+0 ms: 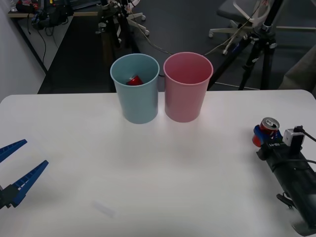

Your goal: Grasp the object on the table and drop it into the matching bin: aluminum can to the light blue bin, PET bottle to the pink bin.

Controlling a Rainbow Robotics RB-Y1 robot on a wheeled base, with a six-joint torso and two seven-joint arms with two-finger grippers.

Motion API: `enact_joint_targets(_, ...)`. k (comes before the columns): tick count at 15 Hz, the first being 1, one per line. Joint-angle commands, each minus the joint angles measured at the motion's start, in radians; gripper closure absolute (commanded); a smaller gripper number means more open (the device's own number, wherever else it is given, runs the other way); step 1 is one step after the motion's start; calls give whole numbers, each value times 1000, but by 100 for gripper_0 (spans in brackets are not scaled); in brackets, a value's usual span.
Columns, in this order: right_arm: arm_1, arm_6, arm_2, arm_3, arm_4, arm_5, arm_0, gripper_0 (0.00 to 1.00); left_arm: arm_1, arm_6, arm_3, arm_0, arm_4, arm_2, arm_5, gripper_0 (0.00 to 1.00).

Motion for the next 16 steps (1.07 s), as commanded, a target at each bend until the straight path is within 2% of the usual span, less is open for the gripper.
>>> enact_joint_targets(1, 0, -13, 31, -160, 4, 0, 91, 100, 0, 0, 0, 0, 0, 0, 0, 0)
enact_joint_targets(5, -20, -59, 84, -375, 1, 5, 211, 100, 0, 0, 0, 0, 0, 0, 0, 0)
enact_joint_targets(9, -103, -185, 205, -599, 30, 72, 304, 100, 0, 0, 0, 0, 0, 0, 0, 0)
enact_joint_targets(12, -199, -277, 324, -728, 53, 164, 301, 100, 0, 0, 0, 0, 0, 0, 0, 0)
enact_joint_targets(16, -293, -336, 473, -829, 61, 301, 228, 100, 0, 0, 0, 0, 0, 0, 0, 0)
